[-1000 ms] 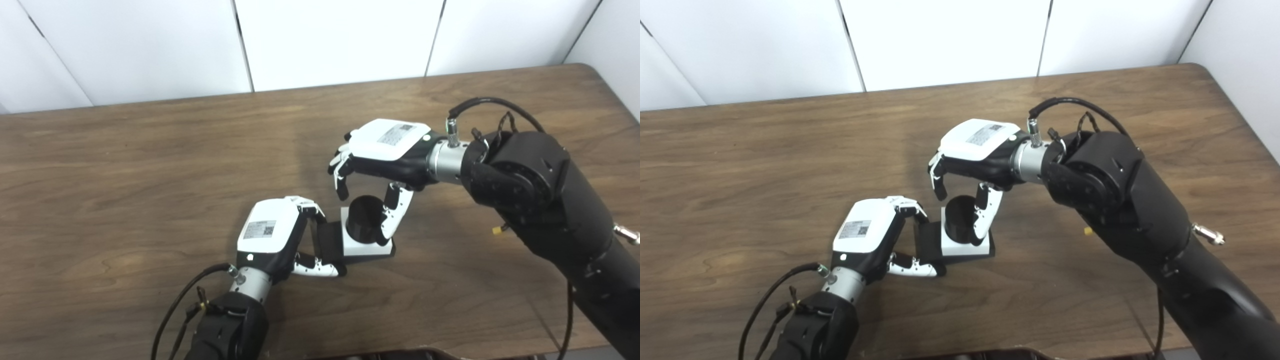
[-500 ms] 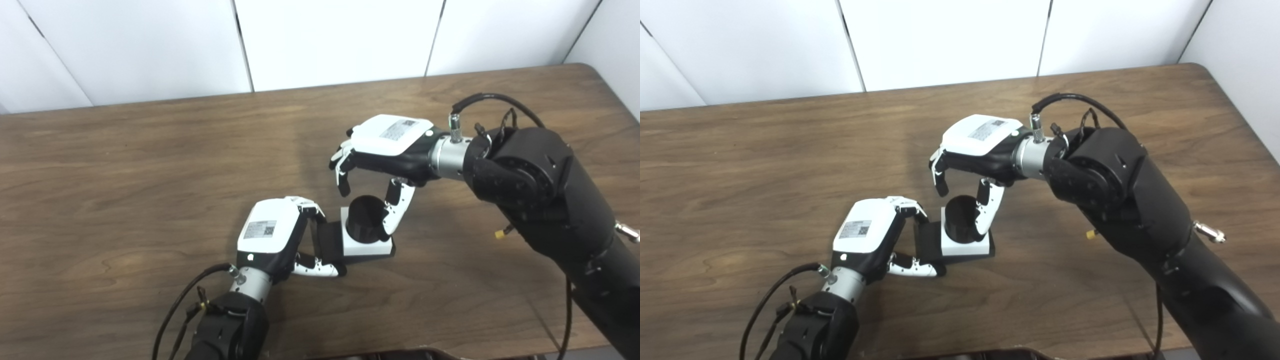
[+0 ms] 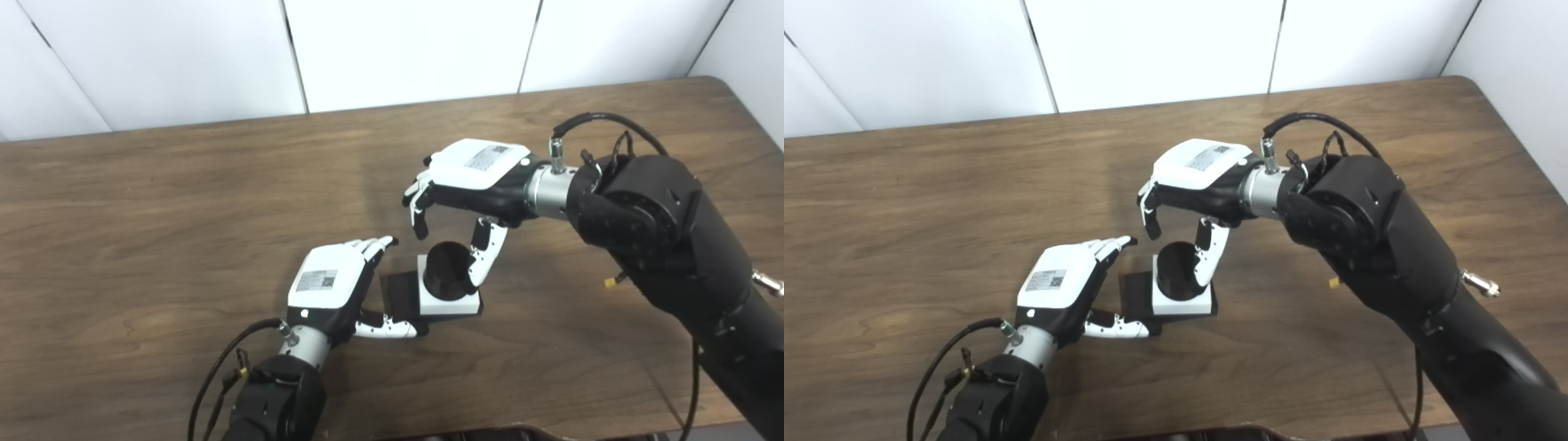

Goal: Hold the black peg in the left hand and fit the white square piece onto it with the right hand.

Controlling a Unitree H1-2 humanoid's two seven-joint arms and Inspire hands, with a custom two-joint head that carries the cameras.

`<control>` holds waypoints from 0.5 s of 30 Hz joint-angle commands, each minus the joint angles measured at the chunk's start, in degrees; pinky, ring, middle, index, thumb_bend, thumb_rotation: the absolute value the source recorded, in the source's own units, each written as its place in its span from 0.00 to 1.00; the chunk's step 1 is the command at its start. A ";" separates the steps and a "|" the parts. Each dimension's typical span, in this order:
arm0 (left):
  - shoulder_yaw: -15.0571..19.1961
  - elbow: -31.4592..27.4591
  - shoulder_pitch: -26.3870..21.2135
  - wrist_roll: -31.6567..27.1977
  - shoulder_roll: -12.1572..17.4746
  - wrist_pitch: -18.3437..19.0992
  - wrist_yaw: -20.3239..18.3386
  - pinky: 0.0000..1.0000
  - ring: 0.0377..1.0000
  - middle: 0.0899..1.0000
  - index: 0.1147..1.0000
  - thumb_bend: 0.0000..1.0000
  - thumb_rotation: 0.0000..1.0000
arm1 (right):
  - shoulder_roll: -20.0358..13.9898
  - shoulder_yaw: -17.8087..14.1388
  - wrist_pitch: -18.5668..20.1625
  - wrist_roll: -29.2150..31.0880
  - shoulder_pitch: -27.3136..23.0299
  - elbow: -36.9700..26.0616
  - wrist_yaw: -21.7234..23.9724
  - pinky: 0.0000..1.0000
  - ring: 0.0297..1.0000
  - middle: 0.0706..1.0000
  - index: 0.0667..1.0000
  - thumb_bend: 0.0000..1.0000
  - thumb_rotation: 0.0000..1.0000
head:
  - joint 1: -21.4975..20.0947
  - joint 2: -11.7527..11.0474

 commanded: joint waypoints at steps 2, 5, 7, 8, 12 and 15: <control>0.83 0.56 0.75 -0.26 1.34 1.20 -4.10 0.85 0.87 0.88 0.90 1.00 0.58 | 0.24 -1.03 0.20 -0.08 -2.67 -0.06 -0.91 1.00 0.91 0.85 0.60 0.93 0.29 | 0.15 0.10; 1.12 0.38 0.86 -0.58 1.62 1.25 -5.09 0.86 0.88 0.88 0.91 1.00 0.58 | 0.35 -1.03 -0.02 -0.04 -2.76 0.14 -1.03 1.00 0.91 0.85 0.60 0.93 0.30 | 0.39 0.11; 1.60 -0.67 0.81 -1.79 1.84 1.66 -7.22 0.87 0.89 0.89 0.92 1.00 0.58 | 0.40 -1.16 -0.18 0.23 -2.84 0.39 -1.23 1.00 0.91 0.85 0.60 0.93 0.31 | 0.72 0.09; 1.95 -1.49 0.75 -2.77 1.95 1.93 -8.54 0.88 0.89 0.89 0.92 1.00 0.58 | 0.39 -1.26 -0.27 0.40 -2.90 0.53 -1.34 1.00 0.90 0.85 0.60 0.93 0.31 | 0.72 0.09; 3.32 -4.21 0.27 -4.96 2.22 2.98 -13.01 0.88 0.89 0.89 0.91 1.00 0.56 | 0.25 -1.46 -0.59 0.55 -3.33 1.10 -1.48 1.00 0.91 0.85 0.60 0.93 0.32 | 1.23 -0.02; 4.78 -5.68 -0.12 -7.20 2.60 2.78 -14.18 0.86 0.88 0.88 0.90 1.00 0.55 | 0.05 -1.68 -0.81 0.65 -3.65 1.68 -1.74 1.00 0.91 0.84 0.61 0.92 0.32 | 1.73 -0.28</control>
